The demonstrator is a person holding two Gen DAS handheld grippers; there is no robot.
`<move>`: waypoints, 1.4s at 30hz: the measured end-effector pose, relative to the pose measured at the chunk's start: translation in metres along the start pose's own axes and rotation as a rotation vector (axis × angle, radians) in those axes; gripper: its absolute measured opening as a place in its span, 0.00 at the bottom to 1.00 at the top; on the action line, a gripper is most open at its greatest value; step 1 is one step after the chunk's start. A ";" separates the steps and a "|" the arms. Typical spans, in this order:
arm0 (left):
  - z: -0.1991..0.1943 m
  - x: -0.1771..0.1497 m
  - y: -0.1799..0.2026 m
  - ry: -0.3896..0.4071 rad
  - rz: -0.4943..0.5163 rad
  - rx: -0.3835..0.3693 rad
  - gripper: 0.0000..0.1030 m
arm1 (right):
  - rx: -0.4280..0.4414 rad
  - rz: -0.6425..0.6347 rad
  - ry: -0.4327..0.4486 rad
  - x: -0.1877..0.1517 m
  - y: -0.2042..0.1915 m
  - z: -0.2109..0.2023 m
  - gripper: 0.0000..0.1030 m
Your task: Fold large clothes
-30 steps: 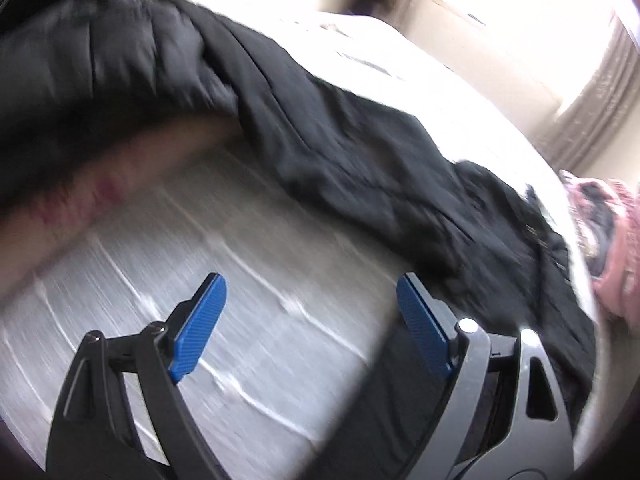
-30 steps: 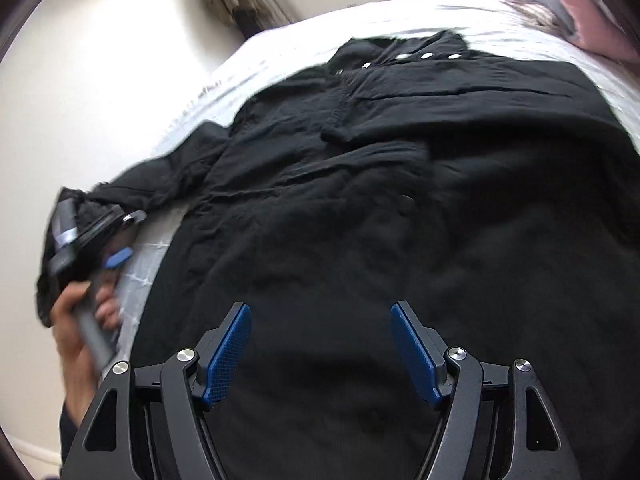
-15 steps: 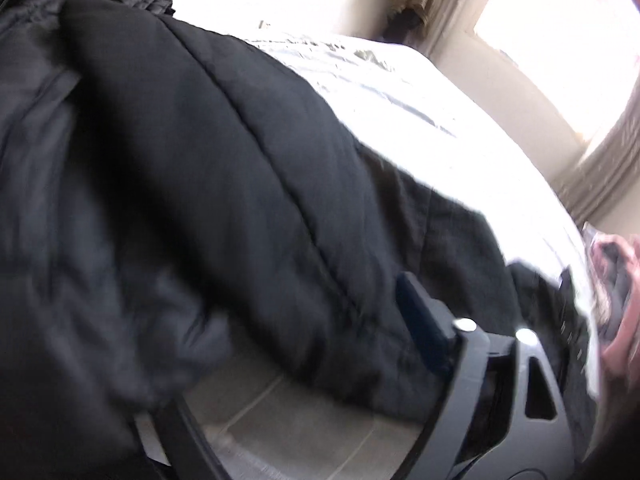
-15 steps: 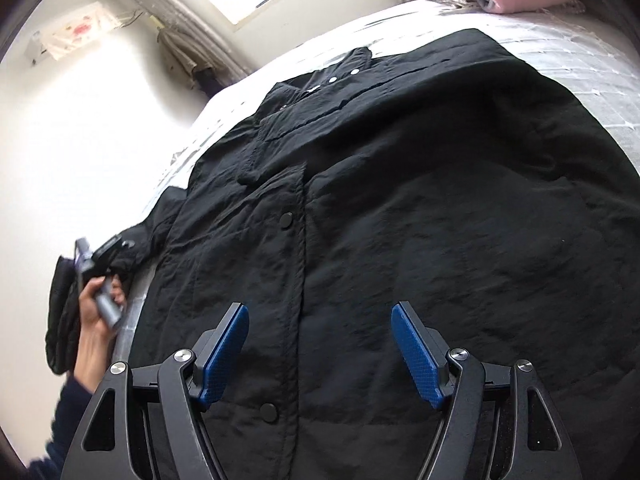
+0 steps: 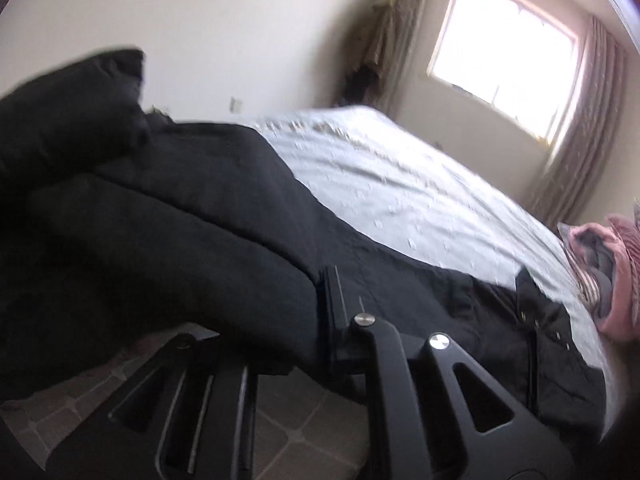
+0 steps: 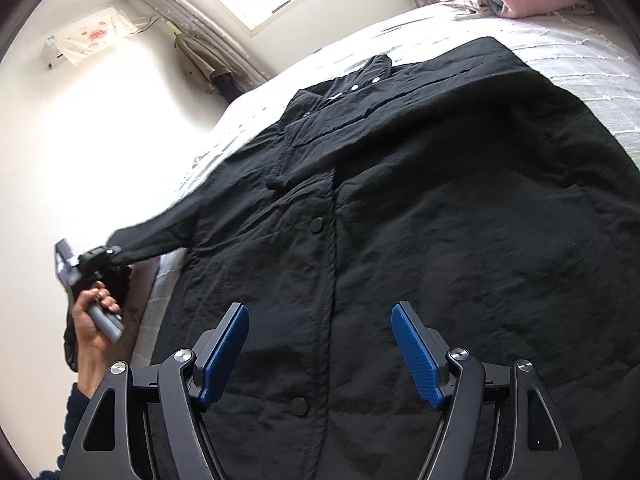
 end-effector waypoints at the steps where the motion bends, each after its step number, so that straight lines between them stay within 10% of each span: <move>1: 0.007 0.002 -0.008 -0.029 -0.056 -0.025 0.14 | 0.002 -0.004 0.001 -0.001 -0.001 0.000 0.73; 5: 0.028 0.027 -0.040 -0.056 -0.227 -0.008 0.16 | 0.010 -0.003 0.000 -0.002 -0.003 -0.003 0.73; 10: 0.013 0.050 -0.020 0.016 -0.185 0.032 0.14 | 0.032 0.024 0.008 0.002 0.000 -0.010 0.73; 19: -0.067 0.054 0.172 0.171 0.147 -0.252 0.15 | 0.053 0.111 0.069 0.018 0.018 -0.033 0.73; 25: -0.069 -0.038 0.330 0.027 0.447 -0.541 0.53 | 0.069 0.186 0.110 0.030 0.038 -0.051 0.73; 29: -0.050 -0.134 0.399 -0.193 0.623 -0.660 0.54 | 0.060 0.227 0.124 0.036 0.055 -0.057 0.73; 34: -0.025 -0.193 0.420 -0.346 0.695 -0.656 0.54 | 0.054 0.289 0.120 0.040 0.073 -0.060 0.73; 42: -0.045 -0.161 0.346 -0.397 0.510 -0.613 0.55 | 0.031 0.280 0.154 0.047 0.078 -0.075 0.73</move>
Point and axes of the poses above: each gripper's, at about its wrist camera, not at the fingertips, and z roughly the way its jaws point, y to its right, x to its top, the point moved 4 cm from there along z, roughly the way its jaws point, and after that the axes turned 7 degrees about z, right-handed, at the moved point
